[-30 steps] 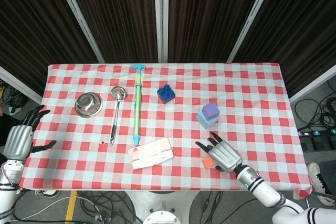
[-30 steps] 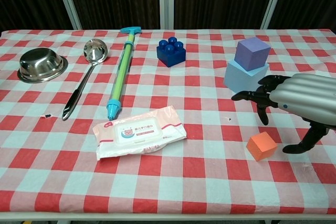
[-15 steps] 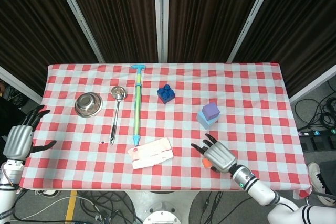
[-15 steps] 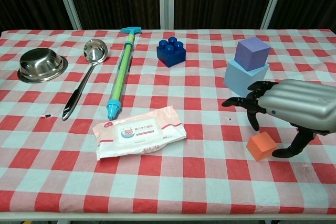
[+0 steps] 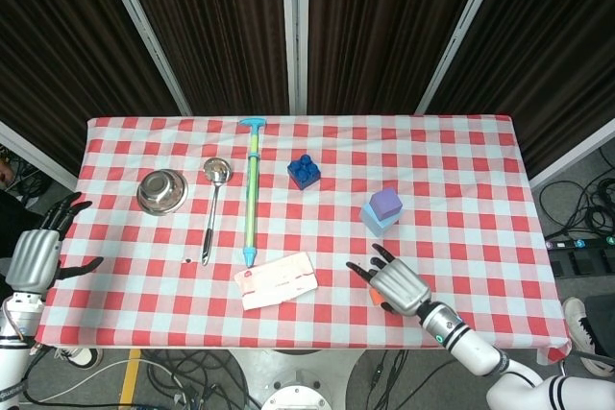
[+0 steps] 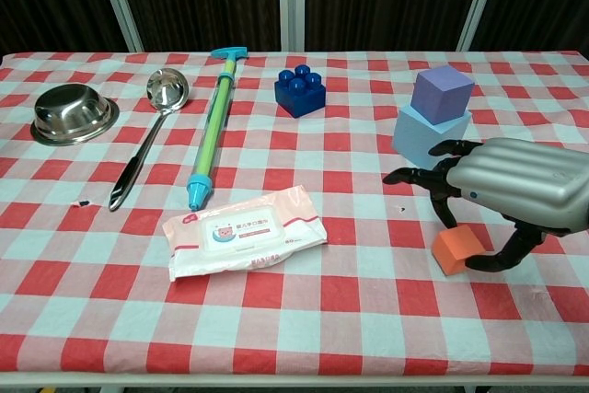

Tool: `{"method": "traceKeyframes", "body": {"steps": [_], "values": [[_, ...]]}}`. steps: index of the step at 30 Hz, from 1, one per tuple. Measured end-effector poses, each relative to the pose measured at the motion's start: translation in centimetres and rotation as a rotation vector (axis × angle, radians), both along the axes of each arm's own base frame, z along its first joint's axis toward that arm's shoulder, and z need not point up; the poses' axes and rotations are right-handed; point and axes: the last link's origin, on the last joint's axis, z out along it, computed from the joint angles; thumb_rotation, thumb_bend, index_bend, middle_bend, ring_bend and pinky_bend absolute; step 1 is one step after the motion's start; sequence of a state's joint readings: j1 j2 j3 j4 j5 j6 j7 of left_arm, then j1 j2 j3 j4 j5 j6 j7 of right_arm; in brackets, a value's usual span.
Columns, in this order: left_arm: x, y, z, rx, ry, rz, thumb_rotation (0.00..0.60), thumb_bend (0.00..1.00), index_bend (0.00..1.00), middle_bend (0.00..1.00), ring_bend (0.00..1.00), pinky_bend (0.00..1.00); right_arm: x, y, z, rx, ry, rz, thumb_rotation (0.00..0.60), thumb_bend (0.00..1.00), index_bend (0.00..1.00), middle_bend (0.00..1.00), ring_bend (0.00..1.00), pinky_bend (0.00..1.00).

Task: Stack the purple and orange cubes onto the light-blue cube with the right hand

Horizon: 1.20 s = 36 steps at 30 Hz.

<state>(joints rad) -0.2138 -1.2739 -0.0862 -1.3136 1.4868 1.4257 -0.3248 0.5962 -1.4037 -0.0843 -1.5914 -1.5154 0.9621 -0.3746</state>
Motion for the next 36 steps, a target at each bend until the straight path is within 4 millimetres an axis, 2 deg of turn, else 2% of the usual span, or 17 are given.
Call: {"method": "traceKeyframes", "body": {"steps": [6, 10, 17, 23, 29, 36], "values": [[0.0, 0.0, 0.0, 0.0, 0.0, 0.0, 0.6, 0.06, 0.24, 0.2, 0.14, 0.31, 0.3, -0.3, 0.9, -0.022, -0.019, 0.008, 0.6, 0.16, 0.0, 0.53, 0.25, 0.03], [0.0, 0.0, 0.0, 0.0, 0.0, 0.0, 0.6, 0.06, 0.24, 0.2, 0.14, 0.31, 1.5, -1.0, 2.5, -0.07, -0.057, 0.028, 0.6, 0.17, 0.0, 0.53, 0.25, 0.03], [0.0, 0.0, 0.0, 0.0, 0.0, 0.0, 0.6, 0.06, 0.24, 0.2, 0.14, 0.31, 6.1, -3.5, 7.2, -0.186, -0.145, 0.073, 0.6, 0.17, 0.0, 0.53, 0.25, 0.03], [0.0, 0.0, 0.0, 0.0, 0.0, 0.0, 0.6, 0.06, 0.24, 0.2, 0.14, 0.31, 8.8, -6.6, 10.1, -0.232, -0.144, 0.047, 0.6, 0.17, 0.0, 0.53, 0.25, 0.04], [0.0, 0.0, 0.0, 0.0, 0.0, 0.0, 0.6, 0.06, 0.24, 0.2, 0.14, 0.31, 9.5, -9.4, 11.1, -0.172, -0.104, -0.017, 0.6, 0.18, 0.0, 0.53, 0.25, 0.04], [0.0, 0.0, 0.0, 0.0, 0.0, 0.0, 0.6, 0.06, 0.24, 0.2, 0.14, 0.31, 8.1, -13.0, 12.4, -0.18, -0.107, -0.081, 0.6, 0.18, 0.0, 0.53, 0.25, 0.05]]}}
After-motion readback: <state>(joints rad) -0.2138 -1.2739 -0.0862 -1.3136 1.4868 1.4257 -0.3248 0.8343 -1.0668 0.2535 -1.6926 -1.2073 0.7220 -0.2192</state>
